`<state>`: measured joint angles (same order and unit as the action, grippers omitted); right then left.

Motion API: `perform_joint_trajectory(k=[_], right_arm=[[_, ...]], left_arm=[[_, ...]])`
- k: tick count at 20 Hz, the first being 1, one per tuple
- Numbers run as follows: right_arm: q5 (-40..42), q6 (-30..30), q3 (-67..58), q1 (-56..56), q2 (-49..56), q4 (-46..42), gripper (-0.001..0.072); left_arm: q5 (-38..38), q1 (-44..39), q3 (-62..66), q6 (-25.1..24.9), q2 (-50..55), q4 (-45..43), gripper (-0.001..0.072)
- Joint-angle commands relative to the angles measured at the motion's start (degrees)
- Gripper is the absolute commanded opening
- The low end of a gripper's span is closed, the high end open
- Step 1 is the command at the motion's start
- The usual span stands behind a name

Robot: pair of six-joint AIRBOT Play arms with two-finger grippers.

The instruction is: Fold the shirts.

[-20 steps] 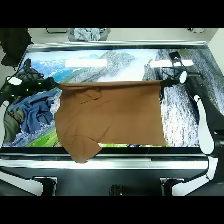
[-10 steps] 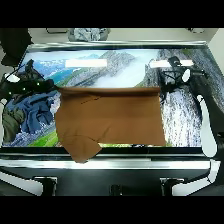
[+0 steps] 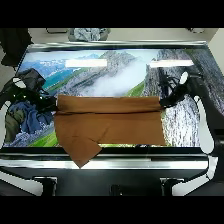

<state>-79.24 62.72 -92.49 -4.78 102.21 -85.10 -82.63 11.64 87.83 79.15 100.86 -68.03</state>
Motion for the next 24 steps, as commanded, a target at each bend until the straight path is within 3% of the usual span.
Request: perform_joint_trajectory(k=[1,2,3,4,5,7,9,11,13,16,21,24], right_arm=[[-5.09,-0.37,0.02,-0.02,2.14,4.66,0.0043],[-5.66,-0.39,-0.04,-0.02,1.95,4.74,0.0162],[-6.49,-0.39,-0.11,-0.11,1.18,4.44,0.0384],[-7.65,-1.25,-0.13,-0.35,-0.22,3.74,0.0530],[-9.11,-2.71,-0.13,-1.03,-2.23,2.56,0.0572],[-12.37,-3.43,-0.11,-4.31,-6.75,1.05,0.0577],[-16.50,-3.43,-0.04,-9.81,-10.19,1.05,0.0573],[-16.79,-3.34,3.21,-15.28,-13.55,1.64,0.0557],[-14.80,-3.43,11.30,-18.64,-18.01,1.64,0.0557],[-12.48,-3.67,21.40,-19.85,-22.95,1.95,0.0550],[-12.37,-4.52,23.52,-19.82,-24.61,5.68,0.0538],[-12.09,-4.55,23.96,-19.82,-25.79,6.34,0.0538]], left_arm=[[-1.62,-0.48,-0.24,2.58,1.09,-0.76,0.0032],[-2.51,-0.37,0.37,2.58,0.92,-0.76,0.0108],[-3.96,-0.09,1.42,2.58,0.66,-0.79,0.0286],[-5.70,0.57,2.89,2.54,0.17,-0.81,0.0409],[-7.32,1.51,4.24,2.54,-0.59,-0.79,0.0408],[-10.62,3.98,5.09,2.47,-3.37,-0.81,0.0412],[-12.66,6.49,1.44,2.49,-7.72,-0.74,0.0547],[-10.86,7.65,-10.84,1.86,-14.60,1.20,0.0549],[-3.63,7.61,-29.99,-1.01,-23.54,2.23,0.0547],[4.11,8.24,-50.80,-7.93,-32.94,3.50,0.0535],[9.01,8.24,-60.54,-10.51,-35.26,13.44,0.0533],[11.78,6.62,-61.90,-11.06,-35.12,14.75,0.0526]])
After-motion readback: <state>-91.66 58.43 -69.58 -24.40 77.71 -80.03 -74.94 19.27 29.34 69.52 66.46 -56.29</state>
